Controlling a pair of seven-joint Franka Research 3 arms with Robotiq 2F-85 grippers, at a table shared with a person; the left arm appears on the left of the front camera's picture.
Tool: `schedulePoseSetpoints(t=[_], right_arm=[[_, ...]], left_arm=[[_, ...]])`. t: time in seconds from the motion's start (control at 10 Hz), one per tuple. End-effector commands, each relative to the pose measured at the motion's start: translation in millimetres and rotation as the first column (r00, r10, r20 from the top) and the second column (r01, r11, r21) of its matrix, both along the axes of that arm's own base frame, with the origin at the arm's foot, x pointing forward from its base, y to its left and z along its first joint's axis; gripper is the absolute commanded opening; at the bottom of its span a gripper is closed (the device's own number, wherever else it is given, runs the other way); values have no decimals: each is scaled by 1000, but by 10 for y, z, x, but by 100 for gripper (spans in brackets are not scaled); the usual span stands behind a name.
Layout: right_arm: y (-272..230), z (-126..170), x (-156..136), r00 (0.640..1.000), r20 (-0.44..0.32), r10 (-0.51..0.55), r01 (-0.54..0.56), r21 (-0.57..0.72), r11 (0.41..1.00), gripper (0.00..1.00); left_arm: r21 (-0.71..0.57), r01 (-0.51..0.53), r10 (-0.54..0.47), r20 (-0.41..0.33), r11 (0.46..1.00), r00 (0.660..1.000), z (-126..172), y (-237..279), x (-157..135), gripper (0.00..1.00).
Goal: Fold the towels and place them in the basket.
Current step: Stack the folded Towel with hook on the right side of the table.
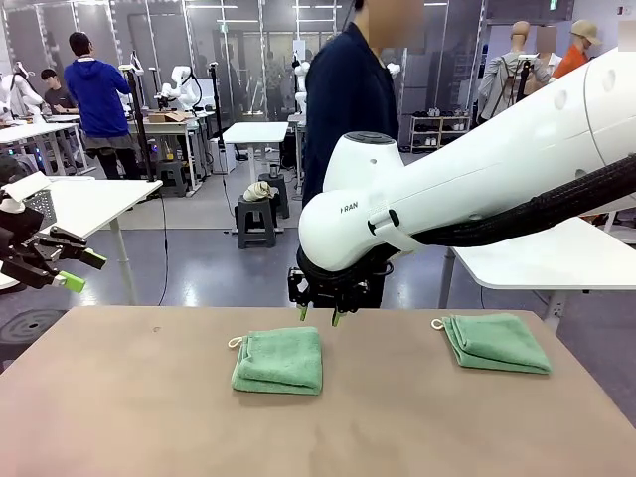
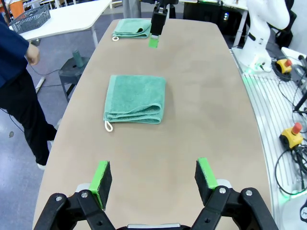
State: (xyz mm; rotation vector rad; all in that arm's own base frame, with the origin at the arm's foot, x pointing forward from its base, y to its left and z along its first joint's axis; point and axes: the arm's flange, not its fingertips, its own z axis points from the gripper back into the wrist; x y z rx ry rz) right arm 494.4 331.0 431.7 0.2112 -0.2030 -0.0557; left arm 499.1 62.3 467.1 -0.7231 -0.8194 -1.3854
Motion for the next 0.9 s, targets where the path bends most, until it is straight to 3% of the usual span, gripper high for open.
schedulePoseSetpoints(t=[0.0, 0.1, 0.2, 0.3, 0.8], right_arm=[[0, 0, 0, 1000, 0, 0, 0, 0, 1000, 61], [-3, -92, 9, 999, 20, -28, 28, -17, 999, 61], [-3, -192, 19, 999, 12, -49, 50, -39, 998, 76], [16, -298, 43, 998, 13, -63, 63, -48, 997, 81], [132, -890, 263, 995, -5, -99, 99, -20, 995, 81]], left_arm=[[-4, -1, 1, 3, 1000, 1000, 12, -9, -18, 89], [-4, -1, 1, 3, 1000, 1000, 12, -9, -18, 89], [-4, -1, 1, 3, 1000, 1000, 12, -9, -18, 89], [-4, -1, 1, 3, 1000, 1000, 12, -9, -18, 89], [-4, -1, 1, 3, 1000, 1000, 12, -9, -18, 89]])
